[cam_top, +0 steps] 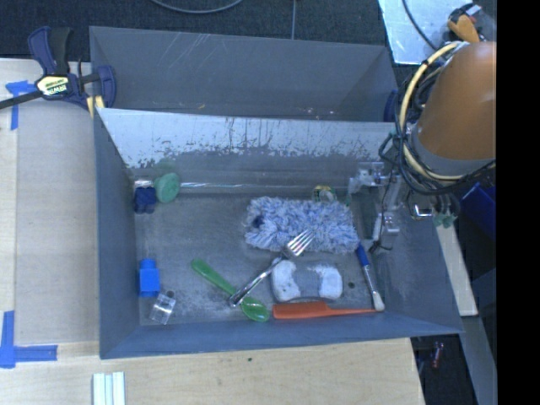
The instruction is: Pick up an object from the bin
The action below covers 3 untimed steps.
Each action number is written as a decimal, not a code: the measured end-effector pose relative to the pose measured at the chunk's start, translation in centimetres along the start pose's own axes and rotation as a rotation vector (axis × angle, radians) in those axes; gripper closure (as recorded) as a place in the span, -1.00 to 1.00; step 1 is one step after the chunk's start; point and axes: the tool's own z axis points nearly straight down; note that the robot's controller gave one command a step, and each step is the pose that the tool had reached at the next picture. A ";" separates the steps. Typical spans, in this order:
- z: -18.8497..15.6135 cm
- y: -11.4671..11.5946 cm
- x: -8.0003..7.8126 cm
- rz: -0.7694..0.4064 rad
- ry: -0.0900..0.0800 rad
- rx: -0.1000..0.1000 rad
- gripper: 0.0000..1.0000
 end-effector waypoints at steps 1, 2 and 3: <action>-0.5 0.0 -0.2 -0.004 -0.009 0.001 -1.00; 13.5 4.5 -6.2 -0.039 -0.013 0.001 -1.00; 7.1 4.9 -6.8 -0.023 -0.031 0.004 -1.00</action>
Offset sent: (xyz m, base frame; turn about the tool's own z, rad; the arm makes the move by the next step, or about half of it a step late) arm 0.0696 0.0537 -0.1654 -0.0457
